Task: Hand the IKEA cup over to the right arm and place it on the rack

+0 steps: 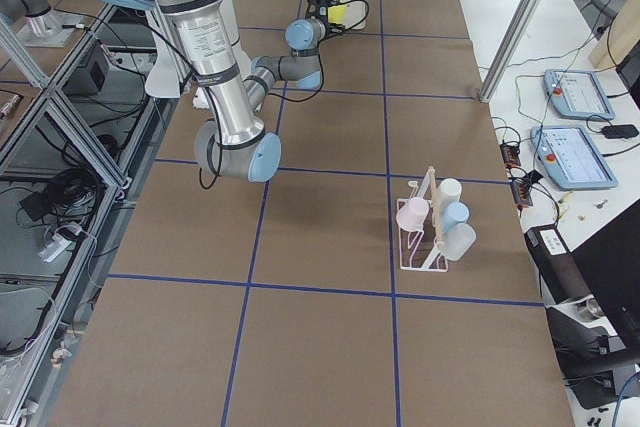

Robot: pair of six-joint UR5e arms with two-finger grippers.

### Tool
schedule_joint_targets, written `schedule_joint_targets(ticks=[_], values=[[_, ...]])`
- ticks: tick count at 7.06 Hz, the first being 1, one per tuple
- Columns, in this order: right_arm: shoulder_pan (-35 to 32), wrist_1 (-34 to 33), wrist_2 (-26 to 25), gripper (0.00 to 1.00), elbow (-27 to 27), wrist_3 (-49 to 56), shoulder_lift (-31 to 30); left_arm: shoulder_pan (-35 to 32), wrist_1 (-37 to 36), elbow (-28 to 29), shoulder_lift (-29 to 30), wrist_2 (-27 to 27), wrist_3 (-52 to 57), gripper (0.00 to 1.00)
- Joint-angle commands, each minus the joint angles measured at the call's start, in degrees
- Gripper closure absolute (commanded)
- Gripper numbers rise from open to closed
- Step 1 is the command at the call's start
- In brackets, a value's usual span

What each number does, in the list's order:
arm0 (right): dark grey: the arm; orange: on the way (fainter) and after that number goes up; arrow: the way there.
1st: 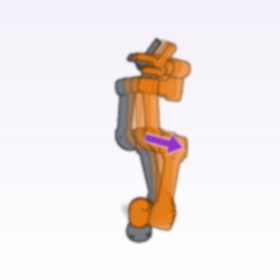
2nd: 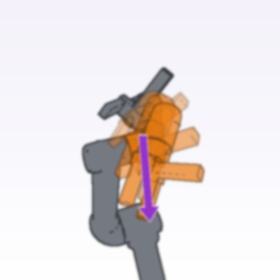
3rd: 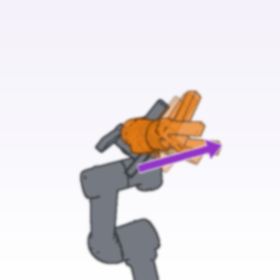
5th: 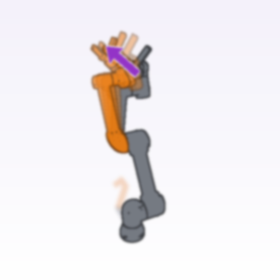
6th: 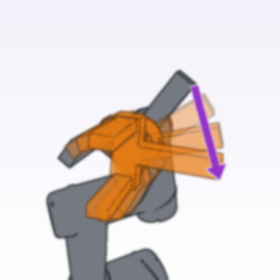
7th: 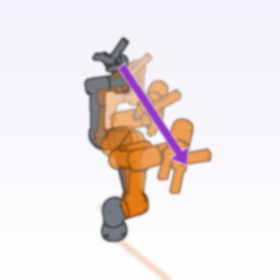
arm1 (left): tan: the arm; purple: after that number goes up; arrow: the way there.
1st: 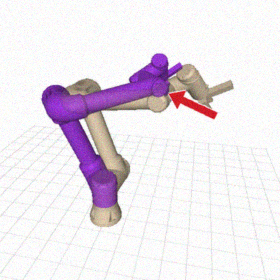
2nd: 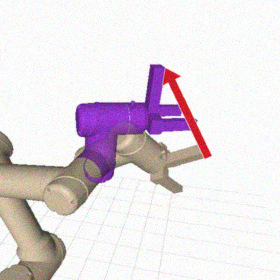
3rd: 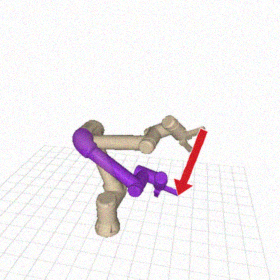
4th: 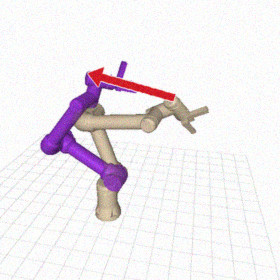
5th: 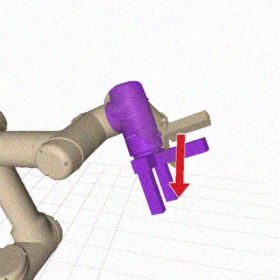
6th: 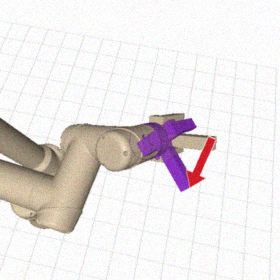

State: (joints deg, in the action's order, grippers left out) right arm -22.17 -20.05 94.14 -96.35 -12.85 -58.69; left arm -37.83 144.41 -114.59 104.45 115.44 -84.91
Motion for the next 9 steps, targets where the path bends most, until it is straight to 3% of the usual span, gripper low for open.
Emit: schedule_joint_targets(ticks=[1, 3, 4, 6, 9], values=[[-0.2, 0.0, 0.0, 0.80, 0.0, 0.2, -0.1, -0.9, 0.0, -0.4, 0.1, 0.0, 0.4, 0.00], [-1.2, -0.8, 0.1, 0.88, 0.1, 0.2, -0.4, -4.4, -6.0, -1.0, -0.2, 1.3, 3.1, 0.00], [-3.1, -5.7, 0.6, 0.92, -0.9, 0.2, -0.6, -5.7, -12.4, -3.4, -1.0, 1.5, 10.0, 0.00], [-6.9, -28.3, 0.9, 0.97, -9.5, 0.9, -1.0, -9.7, -27.2, -10.3, -6.7, 1.4, 24.4, 0.00], [-14.9, -63.7, 0.7, 1.00, -21.2, 16.0, -0.3, -21.3, -28.4, -14.2, -22.0, 1.6, 48.9, 0.00]])
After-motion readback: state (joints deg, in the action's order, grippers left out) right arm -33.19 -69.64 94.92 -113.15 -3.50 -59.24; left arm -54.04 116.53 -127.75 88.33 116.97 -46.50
